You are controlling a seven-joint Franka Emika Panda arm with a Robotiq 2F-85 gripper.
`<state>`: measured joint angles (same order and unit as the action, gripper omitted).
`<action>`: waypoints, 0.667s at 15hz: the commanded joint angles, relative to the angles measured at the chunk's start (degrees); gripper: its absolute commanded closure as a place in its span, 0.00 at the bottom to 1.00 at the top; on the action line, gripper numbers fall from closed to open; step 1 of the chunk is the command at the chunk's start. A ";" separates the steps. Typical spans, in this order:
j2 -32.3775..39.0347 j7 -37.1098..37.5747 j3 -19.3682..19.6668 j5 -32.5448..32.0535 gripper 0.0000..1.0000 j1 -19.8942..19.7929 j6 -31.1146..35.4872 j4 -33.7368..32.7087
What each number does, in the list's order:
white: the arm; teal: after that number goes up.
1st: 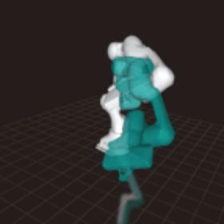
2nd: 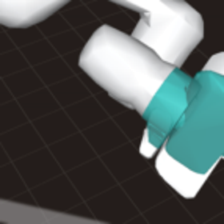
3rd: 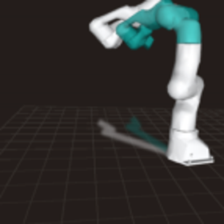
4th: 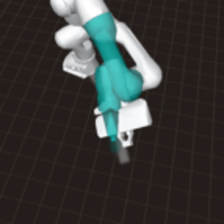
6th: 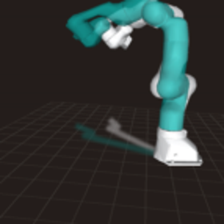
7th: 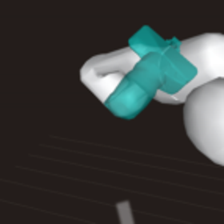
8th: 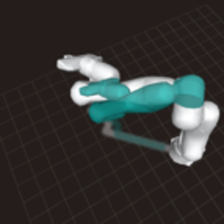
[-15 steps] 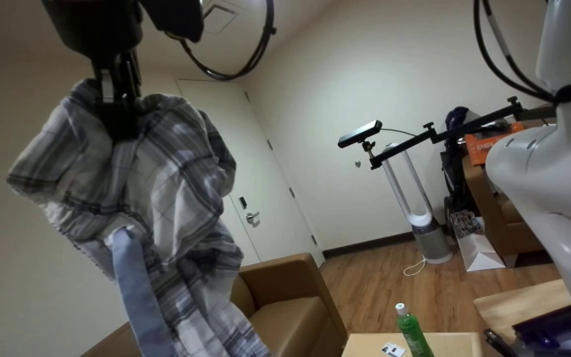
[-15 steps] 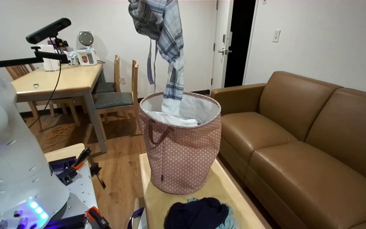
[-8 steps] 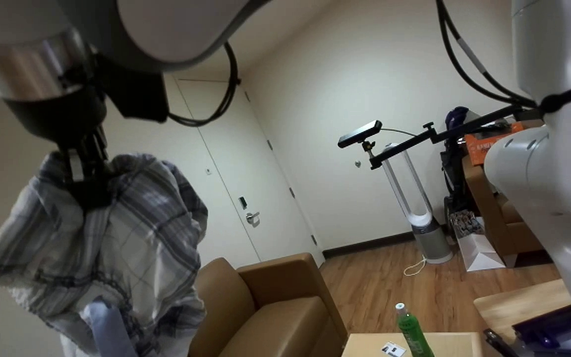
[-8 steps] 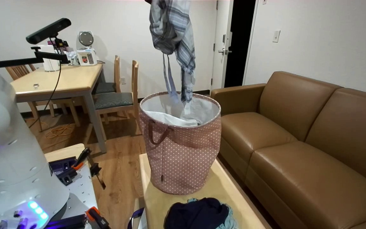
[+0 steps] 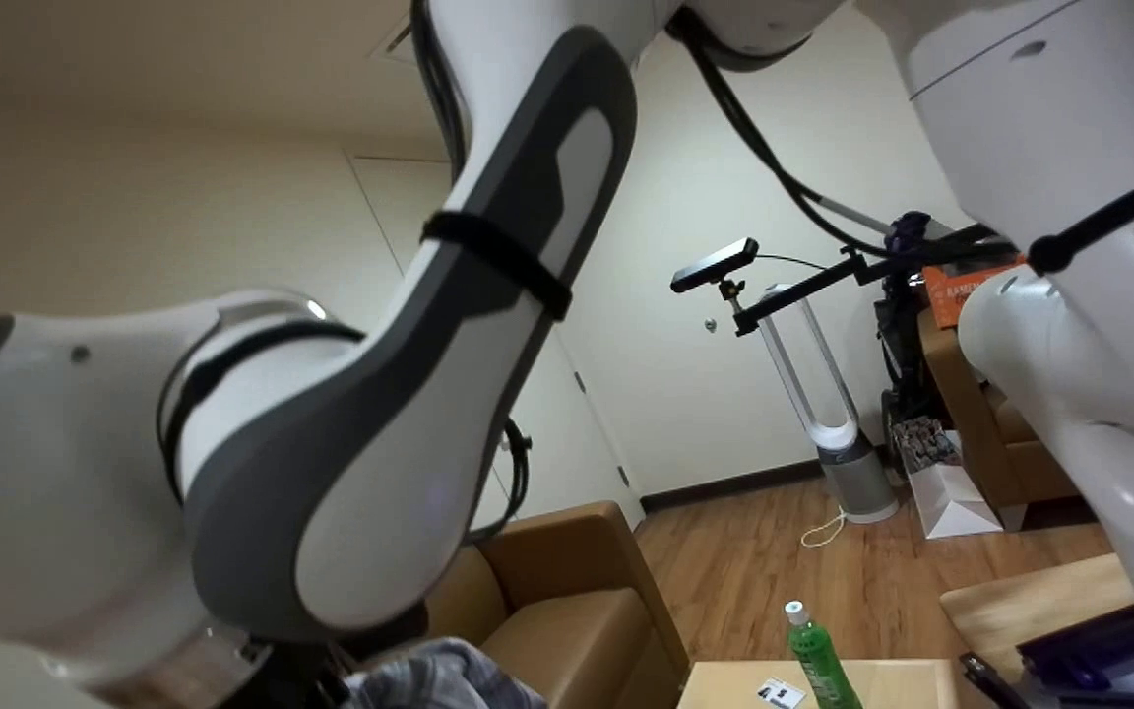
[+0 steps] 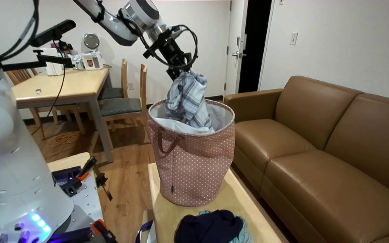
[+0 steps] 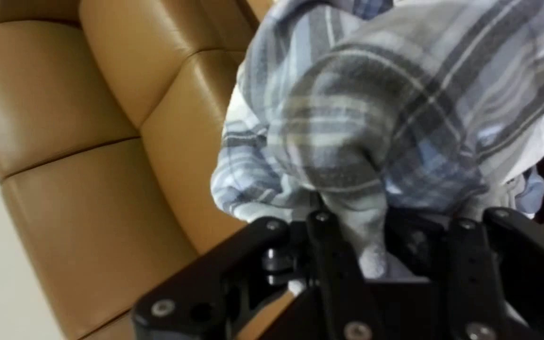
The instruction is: Pick up the clothe and put it in the bag
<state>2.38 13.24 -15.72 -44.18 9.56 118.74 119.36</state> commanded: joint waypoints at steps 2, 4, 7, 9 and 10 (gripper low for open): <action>9.15 2.75 0.98 2.09 0.94 3.52 0.04 -0.19; 7.71 1.35 1.76 2.40 0.90 3.88 0.70 0.77; 9.79 2.14 1.96 2.45 0.93 4.49 0.74 0.42; 10.23 0.56 2.48 1.98 0.93 4.74 -0.15 -1.31; 11.80 -1.03 2.69 3.08 0.94 4.34 1.27 -2.46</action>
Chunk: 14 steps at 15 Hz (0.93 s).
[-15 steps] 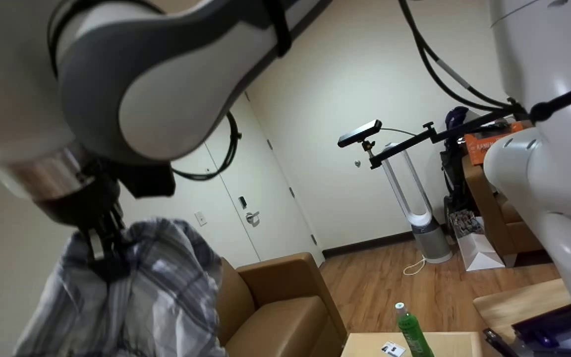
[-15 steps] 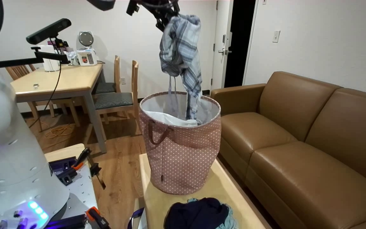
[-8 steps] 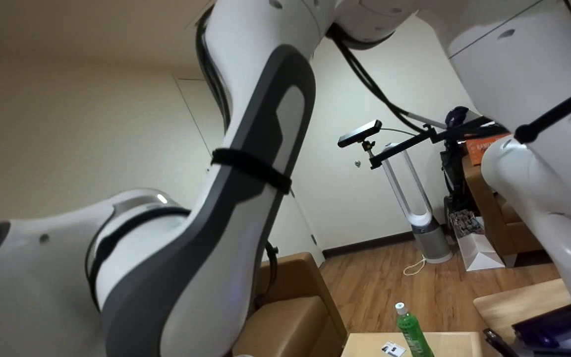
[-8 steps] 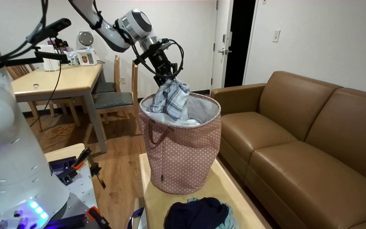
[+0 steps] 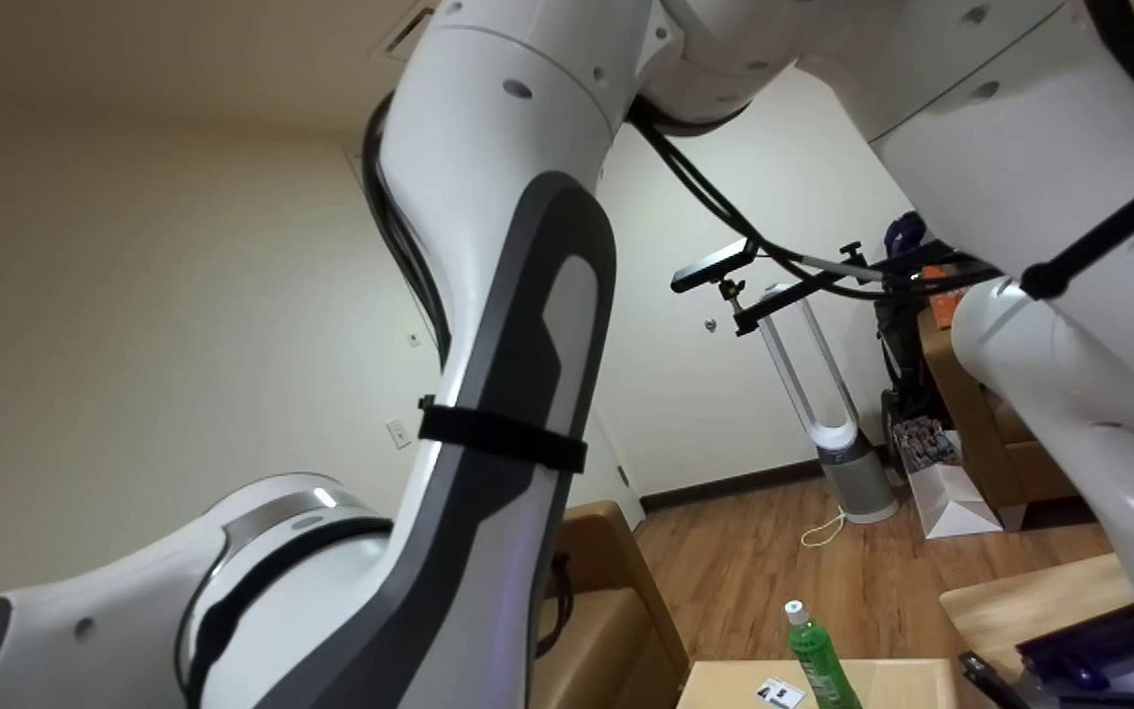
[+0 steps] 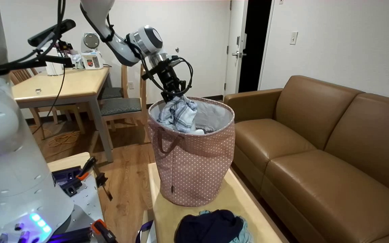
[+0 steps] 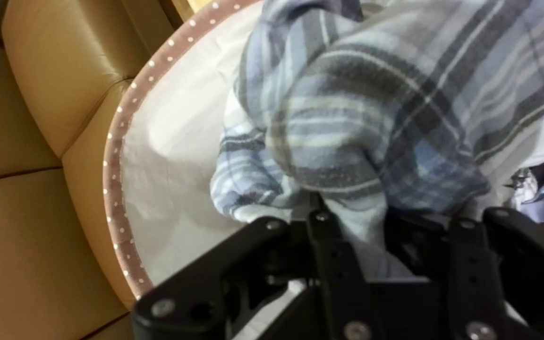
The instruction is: Pick up the clothe and put it in the bag
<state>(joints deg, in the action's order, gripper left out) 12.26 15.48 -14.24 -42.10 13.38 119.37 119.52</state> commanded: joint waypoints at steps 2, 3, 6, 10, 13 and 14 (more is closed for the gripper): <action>6.31 -5.73 1.77 3.51 0.94 -0.65 7.55 -4.27; 7.99 -6.15 2.26 4.76 0.94 -1.13 12.70 -4.34; 14.90 -6.96 3.90 9.77 0.93 -2.03 25.14 -4.88; 23.98 -10.44 5.73 19.29 0.93 -2.04 34.23 -5.94; 28.62 -10.95 7.06 23.35 0.93 -0.58 32.98 -8.64; 29.83 -10.96 7.42 24.12 0.93 -0.10 32.17 -9.88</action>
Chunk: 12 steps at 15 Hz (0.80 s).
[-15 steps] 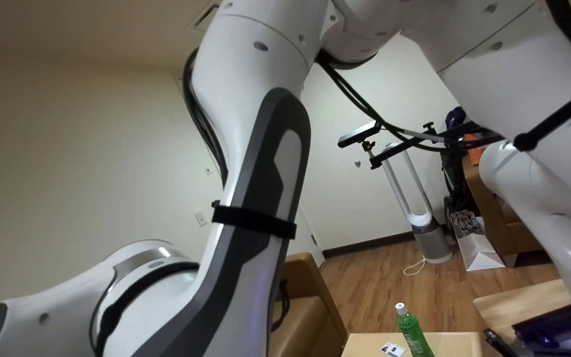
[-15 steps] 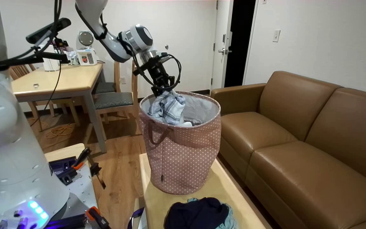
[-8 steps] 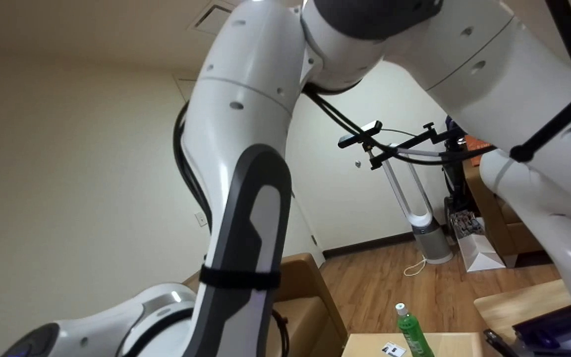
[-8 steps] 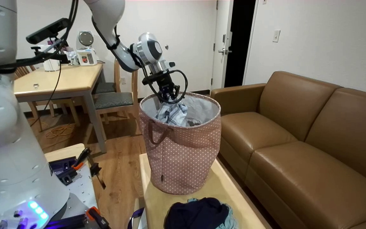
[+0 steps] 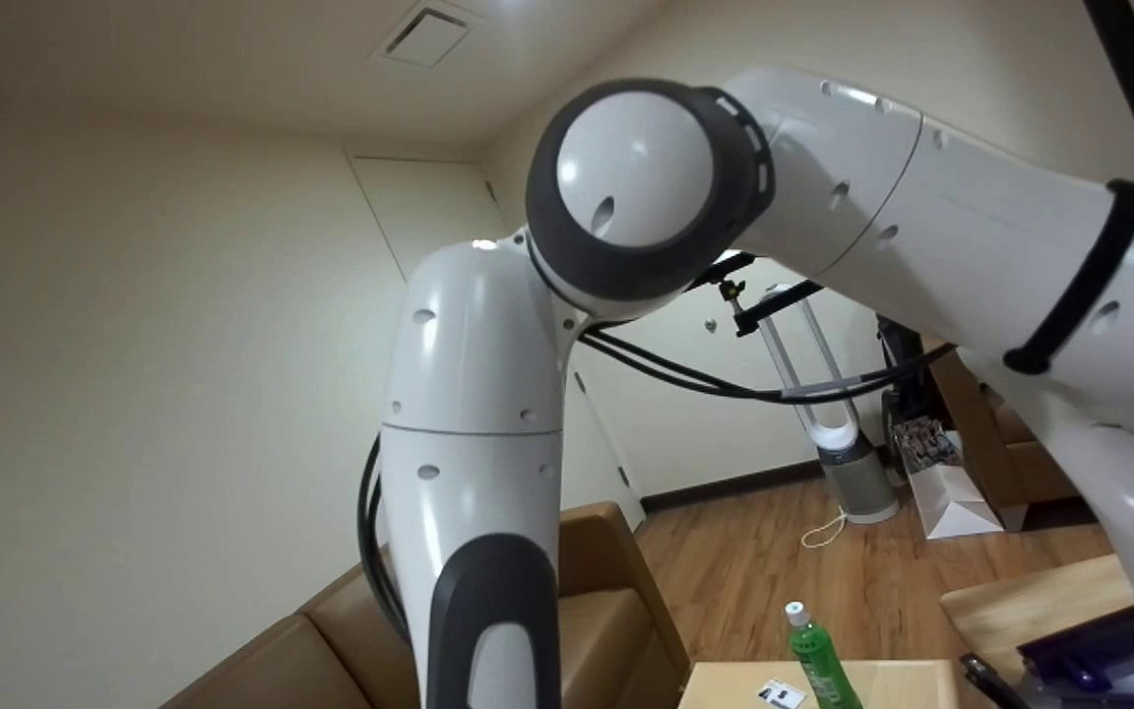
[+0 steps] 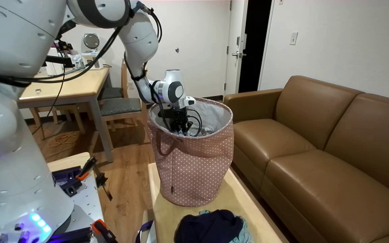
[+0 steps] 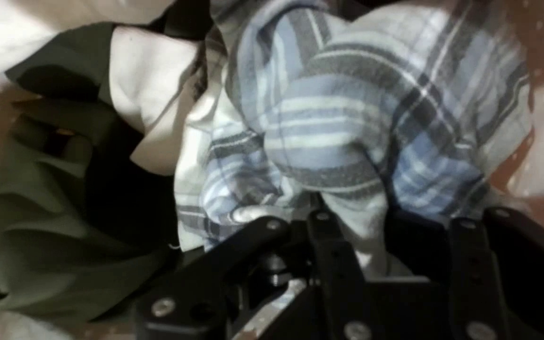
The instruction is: Pick up the clothe and put it in the bag
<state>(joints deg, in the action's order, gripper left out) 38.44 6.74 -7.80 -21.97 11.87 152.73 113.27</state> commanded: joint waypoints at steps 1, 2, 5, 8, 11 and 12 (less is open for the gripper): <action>4.46 -2.76 0.90 4.75 0.93 1.41 -1.39 -4.27; 5.17 -3.35 0.72 5.42 0.93 1.37 -1.51 -4.94; 6.36 -4.70 1.32 5.80 0.58 2.16 -1.04 -6.39; 6.51 -5.69 1.16 5.98 0.39 2.23 -2.80 -7.05; -4.93 -6.30 0.34 6.12 0.19 1.77 -8.26 2.64; -8.03 -5.55 0.98 5.38 0.13 2.42 -9.88 4.78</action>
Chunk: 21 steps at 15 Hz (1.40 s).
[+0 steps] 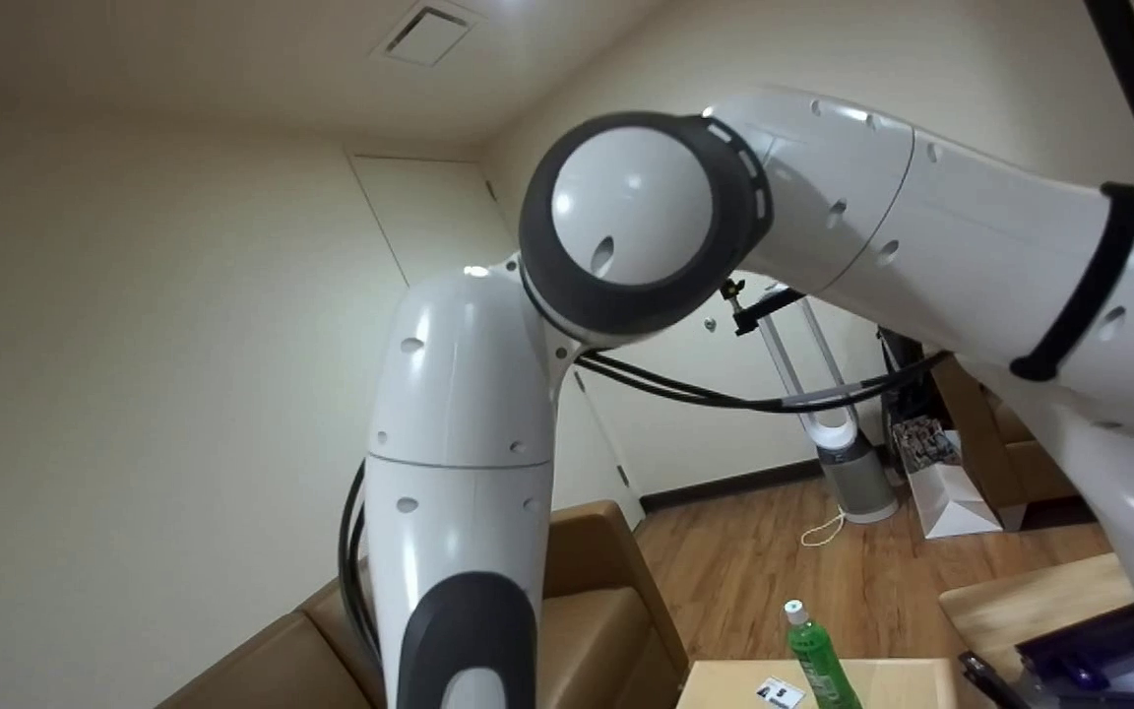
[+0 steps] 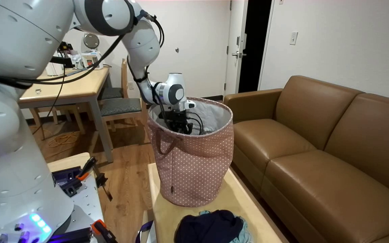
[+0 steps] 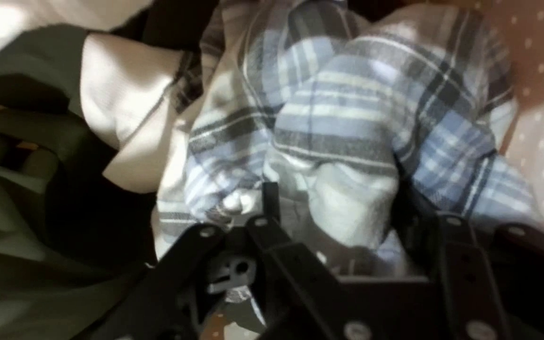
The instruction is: Pick up the clothe and put it in the bag
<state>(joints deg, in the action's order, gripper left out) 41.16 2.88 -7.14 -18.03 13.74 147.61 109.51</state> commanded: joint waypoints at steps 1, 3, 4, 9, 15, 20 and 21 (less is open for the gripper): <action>-13.22 -1.18 0.46 1.19 0.06 0.79 -6.66 9.80; -19.24 -1.57 0.04 0.80 0.00 0.64 -10.29 12.97; -22.40 -2.09 -0.40 0.92 0.00 0.42 -12.51 14.41; -38.52 -0.05 -1.60 -0.06 0.00 0.24 -20.37 21.61; -56.61 2.67 0.23 6.97 0.00 -3.13 -20.42 32.69; -58.27 1.77 0.84 6.27 0.00 -5.55 -21.34 34.13; -58.78 1.76 0.94 6.28 0.00 -5.72 -21.10 34.75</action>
<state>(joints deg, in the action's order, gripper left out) -17.61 5.02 -4.94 -12.24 9.30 126.55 144.34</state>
